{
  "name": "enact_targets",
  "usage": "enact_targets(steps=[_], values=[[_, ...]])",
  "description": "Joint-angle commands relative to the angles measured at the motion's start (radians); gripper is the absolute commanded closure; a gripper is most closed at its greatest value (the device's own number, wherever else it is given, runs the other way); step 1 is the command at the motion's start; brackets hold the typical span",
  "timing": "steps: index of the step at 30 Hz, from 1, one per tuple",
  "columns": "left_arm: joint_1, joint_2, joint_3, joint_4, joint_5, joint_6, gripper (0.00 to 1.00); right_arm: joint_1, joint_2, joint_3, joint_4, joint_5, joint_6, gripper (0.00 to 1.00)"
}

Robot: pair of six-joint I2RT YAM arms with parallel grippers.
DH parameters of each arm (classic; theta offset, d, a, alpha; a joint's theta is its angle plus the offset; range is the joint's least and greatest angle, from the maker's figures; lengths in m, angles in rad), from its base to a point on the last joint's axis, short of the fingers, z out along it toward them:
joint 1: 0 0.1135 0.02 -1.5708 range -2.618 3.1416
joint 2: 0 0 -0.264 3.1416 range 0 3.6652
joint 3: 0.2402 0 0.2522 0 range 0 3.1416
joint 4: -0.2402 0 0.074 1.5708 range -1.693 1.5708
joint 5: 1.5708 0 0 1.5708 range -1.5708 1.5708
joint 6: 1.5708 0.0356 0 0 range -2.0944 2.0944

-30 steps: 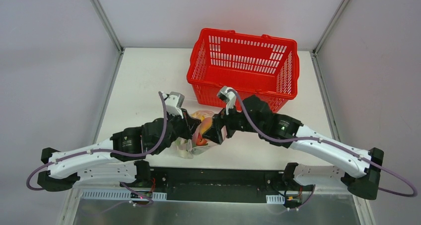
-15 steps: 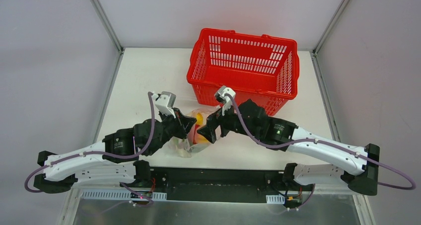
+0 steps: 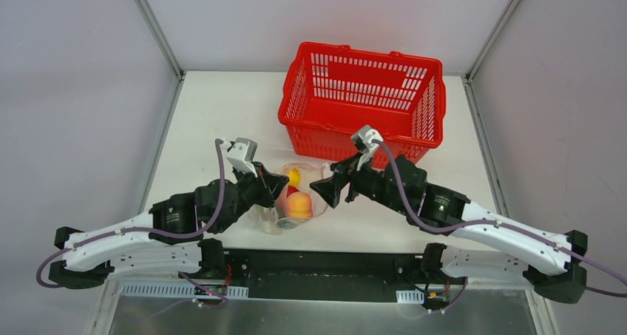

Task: Place the food in the zip-top bag and seal the zipper
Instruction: Place the fake fruit in the zipper food storage bag, then adjust the zipper food storage bag at the center of the board.

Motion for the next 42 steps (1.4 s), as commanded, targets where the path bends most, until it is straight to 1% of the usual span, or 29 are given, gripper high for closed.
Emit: enact_targets(steps=[1,3,6,10,12,15,16,17,18,19,20,21,22,23,25,28,30,32,35,37,42], values=[[0.015,-0.028,-0.009,0.006,-0.038,0.016,1.00,0.003,-0.036,0.018,-0.035,0.127,0.058,0.21],[0.015,-0.034,-0.016,0.011,-0.039,0.014,1.00,0.003,-0.022,0.015,-0.063,0.141,0.090,0.24],[0.015,-0.037,-0.022,0.015,-0.026,0.008,1.00,0.003,0.011,-0.014,-0.082,0.091,0.144,0.34],[0.015,-0.039,-0.027,0.018,-0.017,0.001,1.00,0.004,0.085,-0.040,-0.062,0.047,0.220,0.57],[0.015,-0.039,-0.030,0.020,-0.011,0.002,1.00,0.005,0.113,-0.044,-0.033,0.031,0.236,0.64],[0.015,-0.038,-0.015,-0.009,0.008,0.013,1.00,0.005,0.120,-0.030,-0.009,0.029,0.241,0.96],[0.015,-0.038,-0.002,-0.036,0.014,0.022,1.00,0.005,0.112,-0.022,-0.006,0.039,0.245,1.00],[0.015,-0.038,0.009,-0.062,0.019,0.034,0.95,0.004,0.103,-0.016,-0.002,0.051,0.250,1.00],[0.014,-0.040,0.022,-0.079,0.031,0.066,0.78,0.004,0.088,-0.013,0.008,0.062,0.258,1.00],[0.015,-0.045,0.035,-0.095,0.052,0.118,0.51,0.005,0.076,-0.011,0.018,0.064,0.268,1.00],[0.015,-0.048,0.055,-0.120,0.063,0.172,0.38,0.005,0.060,-0.010,0.030,0.056,0.281,1.00],[0.015,-0.050,0.088,-0.172,0.063,0.212,0.30,0.004,0.045,-0.012,0.044,0.045,0.297,1.00],[0.015,-0.051,0.123,-0.224,0.062,0.240,0.25,0.004,0.031,-0.016,0.066,0.037,0.312,1.00],[0.015,-0.055,0.150,-0.262,0.070,0.256,0.21,0.003,0.020,-0.021,0.084,0.034,0.330,1.00],[0.014,-0.077,0.153,-0.269,0.114,0.276,0.17,0.004,0.012,-0.025,0.117,0.045,0.361,1.00],[0.015,-0.134,0.109,-0.264,0.205,0.304,0.13,0.005,0.039,-0.037,0.129,0.140,0.403,1.00],[0.014,-0.165,0.071,-0.245,0.276,0.332,0.11,0.004,0.063,-0.028,0.103,0.215,0.416,1.00],[0.014,-0.187,0.037,-0.210,0.362,0.399,0.06,0.004,0.073,-0.019,0.099,0.254,0.418,1.00],[0.015,-0.218,0.006,-0.166,0.436,0.468,0.02,0.003,0.100,0.011,0.087,0.302,0.388,1.00],[0.015,-0.227,-0.024,-0.113,0.485,0.532,0.01,0.003,0.117,0.039,0.056,0.308,0.370,1.00],[0.015,-0.194,-0.018,-0.099,0.554,0.660,0.01,-0.010,0.147,0.078,0.025,0.323,0.351,1.00]])
